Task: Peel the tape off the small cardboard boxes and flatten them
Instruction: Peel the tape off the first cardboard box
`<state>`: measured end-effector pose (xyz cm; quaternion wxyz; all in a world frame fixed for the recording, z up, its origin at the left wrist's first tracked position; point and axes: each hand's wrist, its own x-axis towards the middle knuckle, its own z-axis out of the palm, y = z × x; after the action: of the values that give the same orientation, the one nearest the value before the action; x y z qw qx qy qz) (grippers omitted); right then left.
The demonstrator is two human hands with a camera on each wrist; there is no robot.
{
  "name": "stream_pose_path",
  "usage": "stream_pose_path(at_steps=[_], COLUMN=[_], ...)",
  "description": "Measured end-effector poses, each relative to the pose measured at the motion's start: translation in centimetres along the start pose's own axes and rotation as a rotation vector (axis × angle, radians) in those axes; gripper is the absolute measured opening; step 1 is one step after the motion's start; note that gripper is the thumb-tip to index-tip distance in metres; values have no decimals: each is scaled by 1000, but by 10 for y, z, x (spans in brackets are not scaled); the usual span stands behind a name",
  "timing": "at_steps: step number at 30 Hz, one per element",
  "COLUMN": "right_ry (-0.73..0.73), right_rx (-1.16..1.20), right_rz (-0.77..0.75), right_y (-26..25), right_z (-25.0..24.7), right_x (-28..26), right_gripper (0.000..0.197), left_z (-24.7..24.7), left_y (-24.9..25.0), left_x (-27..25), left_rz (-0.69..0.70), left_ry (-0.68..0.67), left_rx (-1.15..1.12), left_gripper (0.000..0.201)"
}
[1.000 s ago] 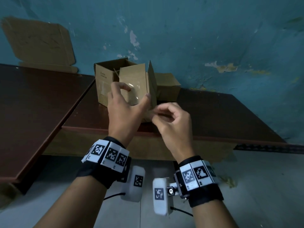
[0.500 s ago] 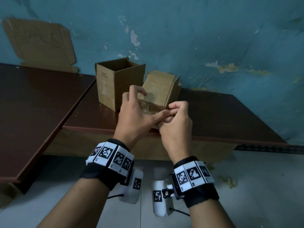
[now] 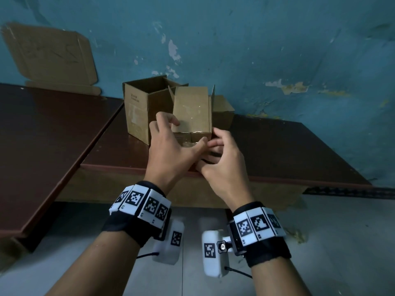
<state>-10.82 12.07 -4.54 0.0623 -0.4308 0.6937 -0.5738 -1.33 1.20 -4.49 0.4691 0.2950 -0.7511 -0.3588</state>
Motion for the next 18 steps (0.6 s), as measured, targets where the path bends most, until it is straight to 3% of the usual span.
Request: stream_pose_path(at_steps=[4, 15, 18], right_ry=[46, 102, 115], right_rx=[-48, -104, -93], right_rz=[-92, -179, -178], right_y=[-5, 1, 1], right_z=[-2, -5, -6], right_x=[-1, 2, 3], right_gripper=[47, 30, 28], left_z=[-1, 1, 0], left_y=[0, 4, 3], left_x=[2, 3, 3], left_rz=[-88, -321, -384], left_ry=[3, -137, -187], left_rx=[-49, -379, -471], left_gripper=[79, 71, 61])
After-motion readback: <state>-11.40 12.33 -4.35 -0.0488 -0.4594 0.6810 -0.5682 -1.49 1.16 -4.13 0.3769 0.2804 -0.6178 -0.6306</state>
